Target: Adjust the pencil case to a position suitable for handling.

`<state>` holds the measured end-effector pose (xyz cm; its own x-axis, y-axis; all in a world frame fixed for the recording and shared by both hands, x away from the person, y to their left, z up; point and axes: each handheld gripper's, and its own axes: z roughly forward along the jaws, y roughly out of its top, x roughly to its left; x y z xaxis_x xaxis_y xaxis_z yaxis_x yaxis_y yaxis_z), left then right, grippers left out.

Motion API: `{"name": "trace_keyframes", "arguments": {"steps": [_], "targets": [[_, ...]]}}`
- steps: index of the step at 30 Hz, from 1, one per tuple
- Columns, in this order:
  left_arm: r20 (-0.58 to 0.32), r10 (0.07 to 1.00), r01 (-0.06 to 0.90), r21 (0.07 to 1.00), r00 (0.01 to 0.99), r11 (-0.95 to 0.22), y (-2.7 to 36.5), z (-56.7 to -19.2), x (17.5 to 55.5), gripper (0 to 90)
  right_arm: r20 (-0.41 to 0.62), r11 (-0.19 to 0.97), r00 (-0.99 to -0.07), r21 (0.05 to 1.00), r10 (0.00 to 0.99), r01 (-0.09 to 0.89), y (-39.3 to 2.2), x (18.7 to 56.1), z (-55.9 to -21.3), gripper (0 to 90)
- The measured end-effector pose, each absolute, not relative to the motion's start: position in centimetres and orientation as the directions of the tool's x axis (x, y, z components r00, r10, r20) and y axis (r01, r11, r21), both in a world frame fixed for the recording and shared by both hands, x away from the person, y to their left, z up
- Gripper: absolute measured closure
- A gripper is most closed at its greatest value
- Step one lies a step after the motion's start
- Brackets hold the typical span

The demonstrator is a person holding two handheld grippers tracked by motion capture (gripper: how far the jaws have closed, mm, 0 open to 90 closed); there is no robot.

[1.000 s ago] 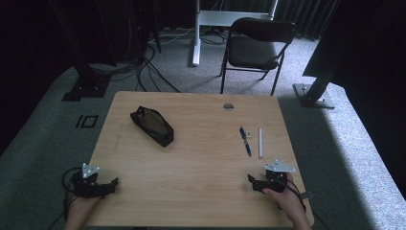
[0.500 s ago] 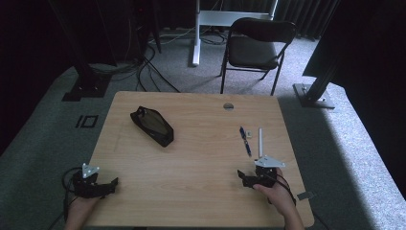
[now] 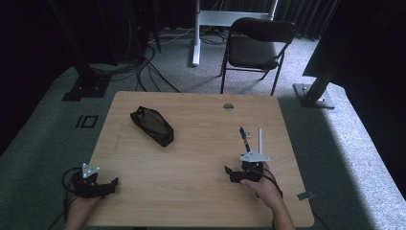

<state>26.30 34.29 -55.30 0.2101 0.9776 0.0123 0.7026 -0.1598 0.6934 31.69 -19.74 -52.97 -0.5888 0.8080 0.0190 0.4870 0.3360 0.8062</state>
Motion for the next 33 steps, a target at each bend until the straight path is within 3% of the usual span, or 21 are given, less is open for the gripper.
{"name": "trace_keyframes", "arguments": {"steps": [33], "targets": [[0.012,0.977,0.702,0.693,0.214,-0.162,34.3,-55.3,26.3,0.2,0.042,0.368,-0.692,0.822,0.721,0.434,-11.6,34.4,-52.6,16.1]]}}
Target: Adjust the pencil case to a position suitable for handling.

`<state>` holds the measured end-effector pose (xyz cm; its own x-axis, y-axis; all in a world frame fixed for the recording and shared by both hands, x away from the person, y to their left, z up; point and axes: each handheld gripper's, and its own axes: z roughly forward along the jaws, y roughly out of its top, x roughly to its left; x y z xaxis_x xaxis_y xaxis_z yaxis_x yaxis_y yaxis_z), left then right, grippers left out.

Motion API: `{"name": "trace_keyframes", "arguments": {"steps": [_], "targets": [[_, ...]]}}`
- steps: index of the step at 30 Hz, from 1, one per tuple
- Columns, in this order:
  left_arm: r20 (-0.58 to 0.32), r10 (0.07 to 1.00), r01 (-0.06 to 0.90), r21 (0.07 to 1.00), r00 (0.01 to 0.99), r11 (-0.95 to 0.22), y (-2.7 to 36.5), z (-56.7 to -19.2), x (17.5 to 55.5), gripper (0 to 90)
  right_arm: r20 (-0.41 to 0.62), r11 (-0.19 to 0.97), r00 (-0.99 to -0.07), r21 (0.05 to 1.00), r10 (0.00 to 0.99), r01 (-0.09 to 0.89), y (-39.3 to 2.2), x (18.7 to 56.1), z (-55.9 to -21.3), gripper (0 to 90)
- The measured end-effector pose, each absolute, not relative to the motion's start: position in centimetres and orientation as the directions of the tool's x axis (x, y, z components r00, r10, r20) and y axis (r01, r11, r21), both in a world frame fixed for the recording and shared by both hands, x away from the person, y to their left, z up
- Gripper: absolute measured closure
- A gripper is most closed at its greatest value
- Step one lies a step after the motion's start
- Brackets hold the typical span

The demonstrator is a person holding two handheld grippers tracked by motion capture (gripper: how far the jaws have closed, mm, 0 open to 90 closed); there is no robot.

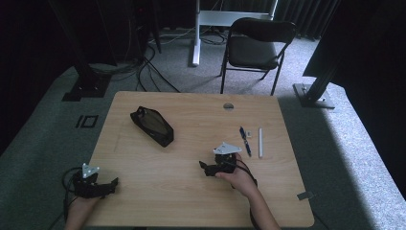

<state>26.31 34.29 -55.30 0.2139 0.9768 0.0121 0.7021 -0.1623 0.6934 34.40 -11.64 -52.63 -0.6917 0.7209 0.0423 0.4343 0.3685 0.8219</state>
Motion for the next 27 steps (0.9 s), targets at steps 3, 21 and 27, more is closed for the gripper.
{"name": "trace_keyframes", "arguments": {"steps": [3,21,27], "targets": [[0.011,0.977,0.702,0.694,0.215,-0.162,34.3,-55.3,26.3,0.2,0.044,0.37,-0.698,0.823,0.714,0.431,-11.0,34.7,-52.6,16.1],[0.012,0.976,0.701,0.694,0.216,-0.164,34.3,-55.3,26.3,0.2,0.05,0.389,-0.743,0.828,0.667,0.405,-7.0,36.2,-52.3,16.1],[0.012,0.976,0.702,0.693,0.216,-0.164,34.3,-55.3,26.3,0.2,0.058,0.391,-0.755,0.828,0.653,0.401,-5.6,36.6,-52.3,16.1]]}}
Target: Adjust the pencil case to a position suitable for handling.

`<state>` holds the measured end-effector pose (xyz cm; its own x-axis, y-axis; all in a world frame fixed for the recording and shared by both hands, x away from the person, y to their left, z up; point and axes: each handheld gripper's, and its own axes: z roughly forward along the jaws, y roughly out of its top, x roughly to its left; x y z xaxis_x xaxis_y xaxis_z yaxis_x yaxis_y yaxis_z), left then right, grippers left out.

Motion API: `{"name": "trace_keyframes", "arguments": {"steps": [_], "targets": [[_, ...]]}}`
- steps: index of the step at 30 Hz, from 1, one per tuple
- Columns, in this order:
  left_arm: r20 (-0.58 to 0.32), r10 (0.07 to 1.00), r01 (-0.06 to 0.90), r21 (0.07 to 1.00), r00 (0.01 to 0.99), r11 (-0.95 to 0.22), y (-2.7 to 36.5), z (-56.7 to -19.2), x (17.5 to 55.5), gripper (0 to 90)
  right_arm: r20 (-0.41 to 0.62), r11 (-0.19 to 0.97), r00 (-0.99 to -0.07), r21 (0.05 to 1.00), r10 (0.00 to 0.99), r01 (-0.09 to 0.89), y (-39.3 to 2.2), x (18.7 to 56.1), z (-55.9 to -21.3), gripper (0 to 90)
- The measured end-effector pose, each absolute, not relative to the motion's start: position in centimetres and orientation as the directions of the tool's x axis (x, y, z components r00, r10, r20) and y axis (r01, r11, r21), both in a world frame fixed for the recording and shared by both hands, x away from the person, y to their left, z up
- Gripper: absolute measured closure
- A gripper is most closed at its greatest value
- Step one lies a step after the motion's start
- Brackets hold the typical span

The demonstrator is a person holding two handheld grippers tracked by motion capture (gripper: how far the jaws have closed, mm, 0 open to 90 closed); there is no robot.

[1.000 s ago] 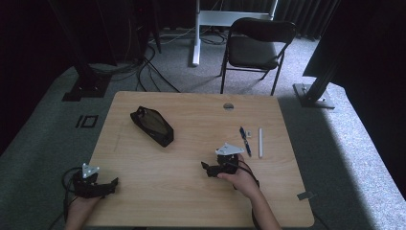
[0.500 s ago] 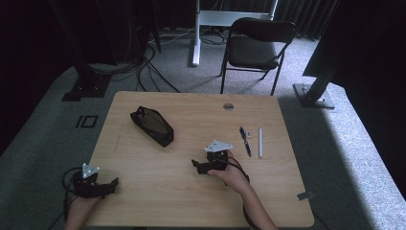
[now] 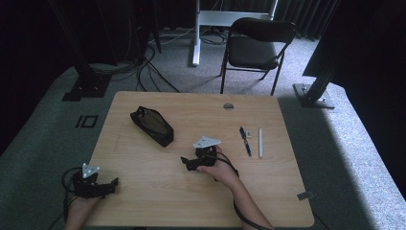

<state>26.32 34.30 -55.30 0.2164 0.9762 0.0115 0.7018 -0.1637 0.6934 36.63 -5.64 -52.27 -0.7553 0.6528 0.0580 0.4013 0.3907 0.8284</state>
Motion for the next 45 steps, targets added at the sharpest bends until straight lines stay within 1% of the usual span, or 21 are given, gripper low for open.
{"name": "trace_keyframes", "arguments": {"steps": [5,6,9,16,25,27,30,33,40,42,43,45], "targets": [[0.012,0.976,0.702,0.694,0.216,-0.164,34.3,-55.3,26.3,0.2,0.047,0.402,-0.766,0.83,0.641,0.387,-4.7,36.9,-52.2,16.1],[0.011,0.976,0.701,0.694,0.216,-0.163,34.3,-55.3,26.3,0.2,0.042,0.408,-0.771,0.83,0.636,0.381,-4.2,37.1,-52.3,18.2],[0.012,0.976,0.701,0.694,0.217,-0.164,34.3,-55.3,26.3,0.3,0.034,0.416,-0.775,0.828,0.631,0.375,-3.6,37.3,-52.4,19.0],[0.012,0.975,0.701,0.693,0.223,-0.169,34.3,-55.3,26.3,0.2,0.053,0.402,-0.78,0.834,0.624,0.378,-2.3,37.7,-52.3,19.1],[0.013,0.974,0.7,0.693,0.225,-0.171,34.3,-55.3,26.3,0.2,0.048,0.386,-0.775,0.846,0.63,0.367,-1.1,38.6,-51.8,22.1],[0.013,0.974,0.699,0.693,0.228,-0.173,34.3,-55.3,26.3,0.2,0.043,0.386,-0.776,0.849,0.629,0.36,-0.8,38.7,-51.7,25.7],[0.013,0.973,0.699,0.694,0.23,-0.174,34.2,-55.3,26.3,0.2,0.035,0.388,-0.774,0.85,0.633,0.356,-0.4,38.9,-51.6,33.9],[0.013,0.973,0.699,0.694,0.23,-0.174,34.2,-55.3,26.3,0.2,0.024,0.389,-0.77,0.853,0.638,0.349,-0.2,39.2,-51.3,40.2],[0.013,0.973,0.699,0.694,0.23,-0.174,34.2,-55.3,26.3,0.2,-0.015,0.401,-0.76,0.856,0.65,0.327,0.5,40.4,-50.8,45.2],[0.013,0.973,0.699,0.694,0.231,-0.175,34.2,-55.3,26.3,0.2,-0.019,0.404,-0.758,0.855,0.651,0.325,0.7,40.7,-50.7,51.2],[0.013,0.973,0.699,0.694,0.231,-0.175,34.2,-55.3,26.3,0.2,-0.018,0.412,-0.758,0.847,0.652,0.334,0.8,40.8,-50.6,51.8],[0.013,0.973,0.698,0.694,0.231,-0.175,34.2,-55.3,26.3,0.2,-0.033,0.417,-0.757,0.85,0.653,0.322,1.1,40.9,-50.6,53.1]]}}
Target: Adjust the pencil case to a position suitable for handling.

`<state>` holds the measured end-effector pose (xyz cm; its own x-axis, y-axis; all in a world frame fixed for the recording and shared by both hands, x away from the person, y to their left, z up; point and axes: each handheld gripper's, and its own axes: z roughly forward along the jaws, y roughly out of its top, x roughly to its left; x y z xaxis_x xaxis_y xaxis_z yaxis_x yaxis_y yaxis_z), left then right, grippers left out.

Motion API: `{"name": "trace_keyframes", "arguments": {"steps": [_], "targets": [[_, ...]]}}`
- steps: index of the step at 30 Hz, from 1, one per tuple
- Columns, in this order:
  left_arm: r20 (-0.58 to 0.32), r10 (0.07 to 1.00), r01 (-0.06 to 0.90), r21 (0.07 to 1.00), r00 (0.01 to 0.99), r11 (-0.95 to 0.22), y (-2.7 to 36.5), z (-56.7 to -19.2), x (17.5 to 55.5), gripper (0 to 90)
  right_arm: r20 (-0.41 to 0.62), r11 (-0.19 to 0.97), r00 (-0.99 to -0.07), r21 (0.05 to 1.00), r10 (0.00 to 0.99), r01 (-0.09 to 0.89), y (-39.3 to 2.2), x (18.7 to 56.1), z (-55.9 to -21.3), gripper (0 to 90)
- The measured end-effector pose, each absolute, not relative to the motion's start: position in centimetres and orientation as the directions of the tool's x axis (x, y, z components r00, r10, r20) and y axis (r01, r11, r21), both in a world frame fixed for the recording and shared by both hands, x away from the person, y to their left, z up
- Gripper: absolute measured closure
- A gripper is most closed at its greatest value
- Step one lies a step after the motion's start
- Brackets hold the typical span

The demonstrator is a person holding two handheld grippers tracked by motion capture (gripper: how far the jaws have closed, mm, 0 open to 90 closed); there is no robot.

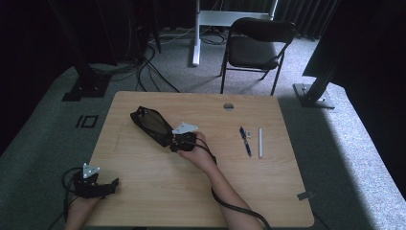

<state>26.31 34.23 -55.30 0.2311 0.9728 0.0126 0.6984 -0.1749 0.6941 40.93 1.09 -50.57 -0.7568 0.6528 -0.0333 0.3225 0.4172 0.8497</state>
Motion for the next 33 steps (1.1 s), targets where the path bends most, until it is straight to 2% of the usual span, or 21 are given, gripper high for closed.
{"name": "trace_keyframes", "arguments": {"steps": [12,14,16,17,33], "targets": [[0.013,0.971,0.698,0.694,0.237,-0.179,34.2,-55.3,26.3,0.2,-0.003,0.395,-0.757,0.854,0.654,0.338,2.1,42.1,-50.3,54.7],[0.014,0.971,0.698,0.693,0.237,-0.18,34.2,-55.3,26.3,0.2,-0.007,0.404,-0.757,0.849,0.653,0.34,2.2,42.3,-50.3,59.9],[0.013,0.971,0.698,0.694,0.237,-0.179,34.2,-55.3,26.3,0.2,-0.009,0.41,-0.756,0.845,0.654,0.344,2.2,42.4,-50.4,70.8],[0.013,0.971,0.698,0.694,0.237,-0.179,34.2,-55.3,26.3,0.2,-0.017,0.416,-0.754,0.843,0.657,0.343,2.2,42.3,-50.4,72.4],[0.013,0.972,0.698,0.694,0.237,-0.179,34.2,-55.3,26.3,0.2,-0.002,0.424,-0.75,0.826,0.662,0.372,0.4,41.3,-50.2,73.1]]}}
